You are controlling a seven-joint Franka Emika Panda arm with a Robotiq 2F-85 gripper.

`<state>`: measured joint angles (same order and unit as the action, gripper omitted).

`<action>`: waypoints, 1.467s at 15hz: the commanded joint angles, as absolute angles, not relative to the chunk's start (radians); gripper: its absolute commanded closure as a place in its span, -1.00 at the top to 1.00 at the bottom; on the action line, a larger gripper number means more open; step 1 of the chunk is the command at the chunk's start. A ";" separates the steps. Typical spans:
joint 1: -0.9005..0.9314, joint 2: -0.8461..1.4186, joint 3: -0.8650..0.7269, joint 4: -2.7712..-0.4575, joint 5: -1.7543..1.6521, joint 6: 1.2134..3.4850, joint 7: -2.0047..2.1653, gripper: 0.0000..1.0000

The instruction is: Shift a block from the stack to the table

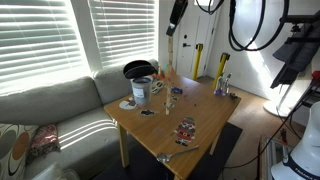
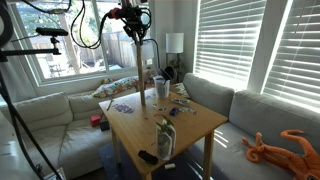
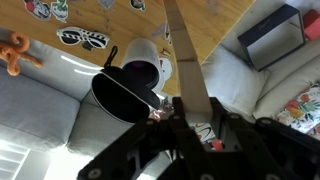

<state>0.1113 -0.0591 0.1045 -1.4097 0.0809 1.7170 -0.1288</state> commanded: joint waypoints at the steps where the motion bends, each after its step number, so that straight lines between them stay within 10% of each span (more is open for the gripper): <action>1: 0.108 -0.098 0.105 -1.358 0.046 1.737 -0.086 -0.87; 8: 0.078 -0.187 0.088 -1.422 0.021 1.850 0.006 -0.85; 9: 0.089 -0.159 0.092 -1.366 0.034 1.834 -0.035 -0.42; 12: 0.079 -0.162 0.085 -1.393 0.034 1.834 -0.021 -0.42; 13: 0.079 -0.163 0.085 -1.396 0.034 1.835 -0.019 -0.85; 22: 0.050 -0.235 0.022 -1.637 0.078 1.832 0.061 -0.85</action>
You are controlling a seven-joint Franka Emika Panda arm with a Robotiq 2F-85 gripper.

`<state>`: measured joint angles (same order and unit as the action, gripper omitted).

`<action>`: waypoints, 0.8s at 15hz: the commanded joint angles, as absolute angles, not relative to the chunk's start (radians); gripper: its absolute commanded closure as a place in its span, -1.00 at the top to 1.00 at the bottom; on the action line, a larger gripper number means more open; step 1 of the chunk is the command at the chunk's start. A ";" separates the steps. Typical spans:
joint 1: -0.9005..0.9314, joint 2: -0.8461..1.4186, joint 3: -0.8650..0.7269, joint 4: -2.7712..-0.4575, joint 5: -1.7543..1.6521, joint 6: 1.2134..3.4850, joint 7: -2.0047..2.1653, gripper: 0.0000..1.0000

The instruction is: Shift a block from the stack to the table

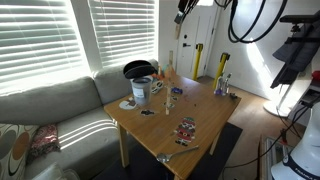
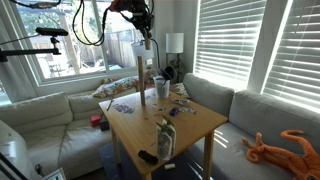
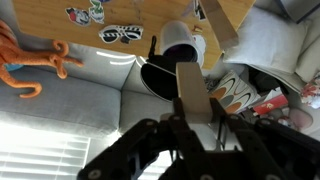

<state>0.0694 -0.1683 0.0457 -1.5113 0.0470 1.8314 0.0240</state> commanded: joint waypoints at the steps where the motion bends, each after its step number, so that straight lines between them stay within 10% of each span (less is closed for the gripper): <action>1: 0.036 -0.250 0.014 -1.683 0.082 1.830 0.073 -0.85; 12: -0.063 -0.335 0.053 -2.104 -0.089 1.920 0.494 -0.85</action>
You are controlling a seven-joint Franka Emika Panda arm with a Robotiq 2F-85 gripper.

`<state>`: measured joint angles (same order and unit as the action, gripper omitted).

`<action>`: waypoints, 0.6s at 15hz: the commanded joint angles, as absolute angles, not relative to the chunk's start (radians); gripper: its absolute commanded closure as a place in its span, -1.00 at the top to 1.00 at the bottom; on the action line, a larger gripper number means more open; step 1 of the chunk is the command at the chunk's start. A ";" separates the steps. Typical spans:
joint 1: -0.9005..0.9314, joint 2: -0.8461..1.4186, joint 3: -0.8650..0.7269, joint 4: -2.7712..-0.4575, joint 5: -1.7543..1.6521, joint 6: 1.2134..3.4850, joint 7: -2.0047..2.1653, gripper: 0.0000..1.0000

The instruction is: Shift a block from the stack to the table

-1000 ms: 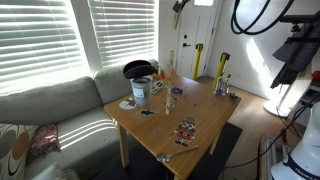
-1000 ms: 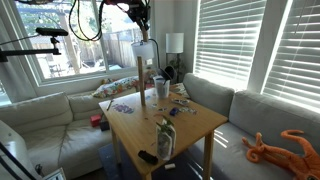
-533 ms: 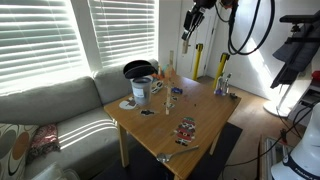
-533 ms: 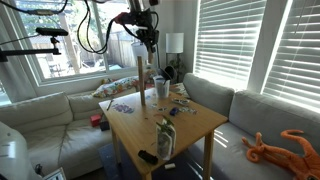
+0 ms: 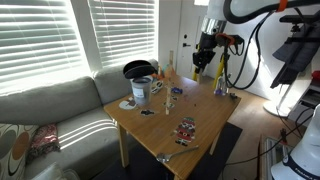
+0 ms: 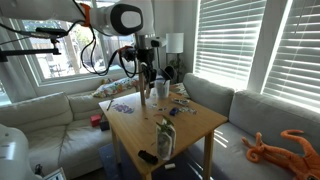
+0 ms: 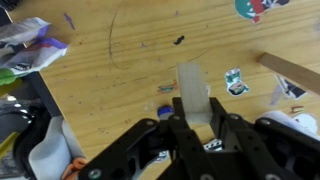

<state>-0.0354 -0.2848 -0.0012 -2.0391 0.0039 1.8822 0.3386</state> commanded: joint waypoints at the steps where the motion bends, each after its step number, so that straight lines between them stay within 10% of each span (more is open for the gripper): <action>1: -0.047 -0.288 0.019 -2.059 -0.032 1.894 0.392 -0.42; 4: -0.049 -0.298 0.043 -2.074 -0.070 1.902 0.468 -0.42; 5: -0.069 -0.291 0.069 -2.057 -0.150 1.889 0.540 -0.85; 9: -0.047 -0.249 0.064 -2.085 -0.143 2.176 0.499 -0.85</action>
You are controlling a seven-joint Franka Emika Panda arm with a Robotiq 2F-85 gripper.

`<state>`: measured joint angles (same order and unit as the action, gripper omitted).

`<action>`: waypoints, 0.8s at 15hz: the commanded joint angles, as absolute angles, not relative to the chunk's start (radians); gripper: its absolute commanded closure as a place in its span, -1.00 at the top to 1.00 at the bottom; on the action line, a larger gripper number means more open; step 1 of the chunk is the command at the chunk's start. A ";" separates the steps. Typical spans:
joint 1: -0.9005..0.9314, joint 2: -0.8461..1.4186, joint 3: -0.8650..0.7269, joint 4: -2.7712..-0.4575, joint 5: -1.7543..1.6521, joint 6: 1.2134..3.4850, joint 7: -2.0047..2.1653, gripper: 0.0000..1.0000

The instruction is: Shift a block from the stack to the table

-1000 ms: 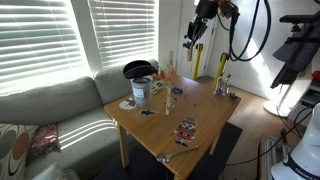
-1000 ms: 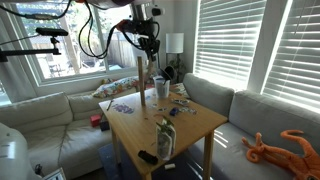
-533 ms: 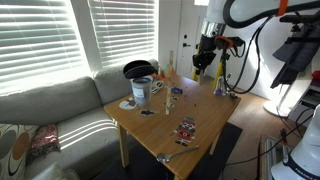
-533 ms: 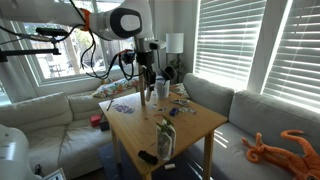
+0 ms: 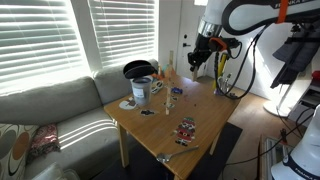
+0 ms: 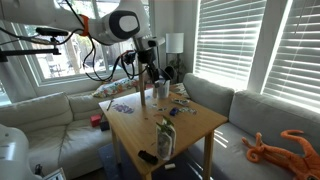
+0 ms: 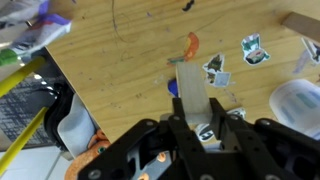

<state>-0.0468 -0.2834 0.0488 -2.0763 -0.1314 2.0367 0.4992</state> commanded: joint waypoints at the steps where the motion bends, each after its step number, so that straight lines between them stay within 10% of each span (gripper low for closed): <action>1: -0.037 -0.237 0.059 -2.092 -0.120 2.246 0.463 -0.85; 12: -0.006 -0.149 0.057 -2.210 -0.117 2.412 0.348 -0.85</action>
